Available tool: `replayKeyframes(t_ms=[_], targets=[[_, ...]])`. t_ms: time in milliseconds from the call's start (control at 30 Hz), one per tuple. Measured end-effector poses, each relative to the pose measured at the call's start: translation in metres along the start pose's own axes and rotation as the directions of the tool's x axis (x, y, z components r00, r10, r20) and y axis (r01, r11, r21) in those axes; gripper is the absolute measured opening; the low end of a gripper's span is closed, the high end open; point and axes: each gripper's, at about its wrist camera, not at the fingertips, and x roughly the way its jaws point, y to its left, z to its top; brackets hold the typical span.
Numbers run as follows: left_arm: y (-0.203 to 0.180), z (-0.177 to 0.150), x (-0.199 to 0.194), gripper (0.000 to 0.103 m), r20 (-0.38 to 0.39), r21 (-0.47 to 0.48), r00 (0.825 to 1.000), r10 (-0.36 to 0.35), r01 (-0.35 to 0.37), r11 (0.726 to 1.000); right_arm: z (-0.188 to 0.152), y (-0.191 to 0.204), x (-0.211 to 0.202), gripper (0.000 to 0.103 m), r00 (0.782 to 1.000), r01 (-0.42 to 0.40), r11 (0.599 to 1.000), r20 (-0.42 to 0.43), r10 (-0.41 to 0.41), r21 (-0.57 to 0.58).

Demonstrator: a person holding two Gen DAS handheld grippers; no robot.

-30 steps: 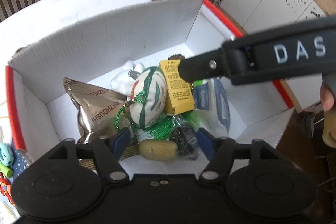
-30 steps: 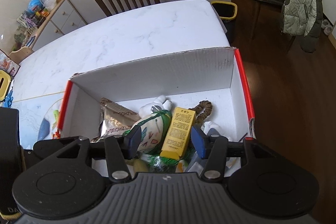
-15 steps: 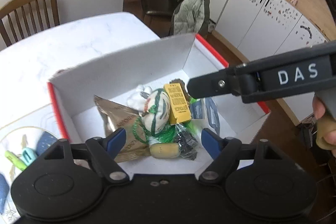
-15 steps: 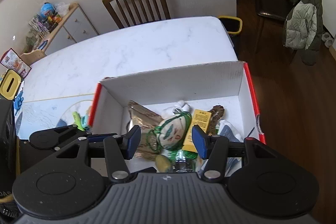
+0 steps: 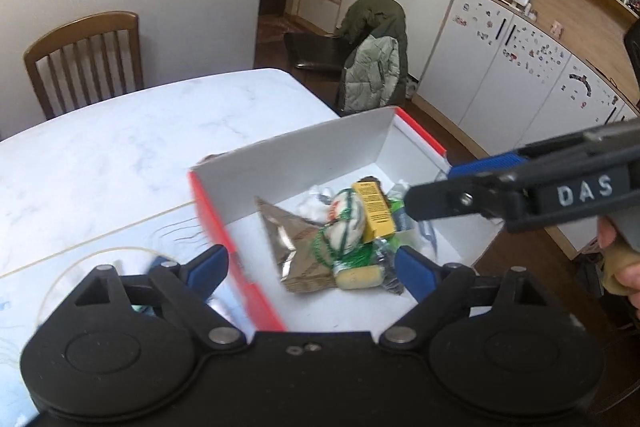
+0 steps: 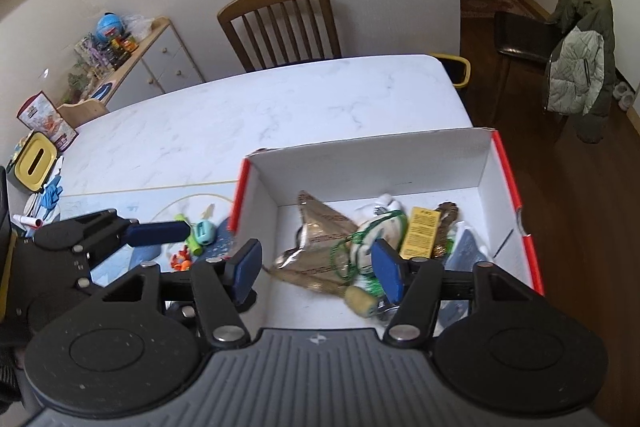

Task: Organize objects
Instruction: 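Open the left tool releasing the cylinder while right releases the yellow box, then move both open tools back to the remaining items on the table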

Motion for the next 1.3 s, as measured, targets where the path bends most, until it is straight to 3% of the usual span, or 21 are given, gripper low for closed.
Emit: replayKeyframes(t_ms=[400, 833, 1067, 1300], targets=[[0.05, -0.02, -0.047, 0.102, 0.046, 0.004, 0.999, -0.006, 0.006, 1.0, -0.024, 0.063, -0.008, 0.076, 0.999, 0.003, 1.0, 0.048, -0.002, -0.014], [0.114, -0.046, -0.063, 0.103, 0.055, -0.029, 0.997, 0.058, -0.057, 0.998, -0.054, 0.122, 0.011, 0.076, 0.996, 0.044, 0.999, 0.082, -0.044, -0.003], [0.15, -0.063, -0.059, 0.103, 0.084, -0.049, 0.994, 0.067, -0.063, 0.997, -0.072, 0.163, 0.033, 0.076, 0.994, 0.07, 0.997, 0.089, -0.067, -0.039], [0.177, -0.075, -0.042, 0.103, 0.051, -0.044, 0.997, 0.063, -0.061, 0.997, -0.084, 0.183, 0.067, 0.076, 0.991, 0.123, 0.99, 0.063, -0.118, -0.069]])
